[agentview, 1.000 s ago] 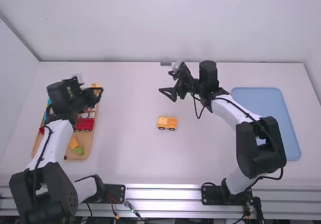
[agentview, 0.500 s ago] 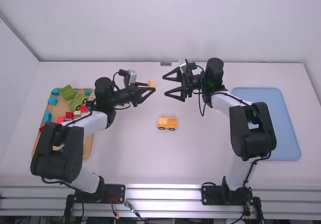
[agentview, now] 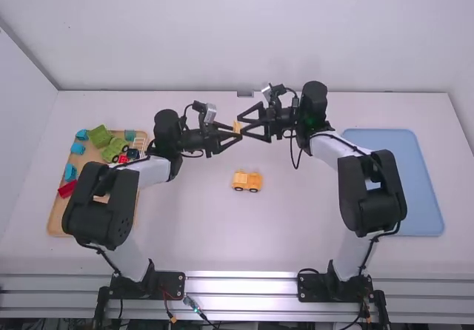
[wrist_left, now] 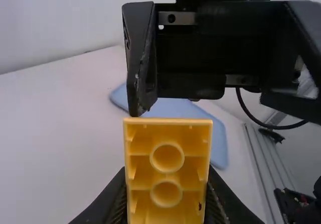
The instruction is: Assemble lego blocks to make yellow taxi
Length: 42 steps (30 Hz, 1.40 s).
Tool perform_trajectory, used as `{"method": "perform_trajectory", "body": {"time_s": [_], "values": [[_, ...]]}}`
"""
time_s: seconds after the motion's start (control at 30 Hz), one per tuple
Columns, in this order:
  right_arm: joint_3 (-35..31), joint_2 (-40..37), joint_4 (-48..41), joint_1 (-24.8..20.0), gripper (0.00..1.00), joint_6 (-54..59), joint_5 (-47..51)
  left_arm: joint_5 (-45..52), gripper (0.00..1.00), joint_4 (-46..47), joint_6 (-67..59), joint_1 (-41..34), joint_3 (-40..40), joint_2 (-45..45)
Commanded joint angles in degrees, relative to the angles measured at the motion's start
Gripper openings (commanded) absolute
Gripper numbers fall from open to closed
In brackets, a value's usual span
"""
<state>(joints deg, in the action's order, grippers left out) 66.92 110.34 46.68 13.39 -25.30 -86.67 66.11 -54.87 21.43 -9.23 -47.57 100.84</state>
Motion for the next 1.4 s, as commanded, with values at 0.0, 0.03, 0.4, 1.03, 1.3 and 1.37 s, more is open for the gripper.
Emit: {"method": "perform_trajectory", "body": {"time_s": [0.0, 0.03, 0.4, 1.03, 1.3, 1.37], "values": [[0.94, 0.26, -1.25, 0.81, 0.7, 1.79, -1.33, 2.62, 0.06, -2.14, -0.17, -0.52, -1.44, -0.15], [0.94, 0.26, -1.25, 0.57, 0.7, 1.77, -1.38, 3.43, 0.05, -3.04, 0.33, -0.52, -1.42, -0.15], [0.94, 0.26, -1.86, 0.24, 0.67, 4.39, -1.38, 3.56, 0.08, -6.91, 3.15, -0.5, -1.42, -0.15], [0.94, 0.24, -2.16, 1.49, 0.54, 5.92, -0.28, 4.0, 0.07, -6.64, 2.73, -0.52, -1.29, -0.15], [0.94, 0.24, -2.14, 1.25, 0.39, 6.54, -0.31, 3.93, 0.09, -6.73, 2.75, -0.5, -0.74, -0.15], [0.94, 0.24, -2.14, 1.31, 0.32, 6.54, -0.28, 3.96, 0.09, -6.62, 2.75, -0.52, -0.72, -0.15]]}}
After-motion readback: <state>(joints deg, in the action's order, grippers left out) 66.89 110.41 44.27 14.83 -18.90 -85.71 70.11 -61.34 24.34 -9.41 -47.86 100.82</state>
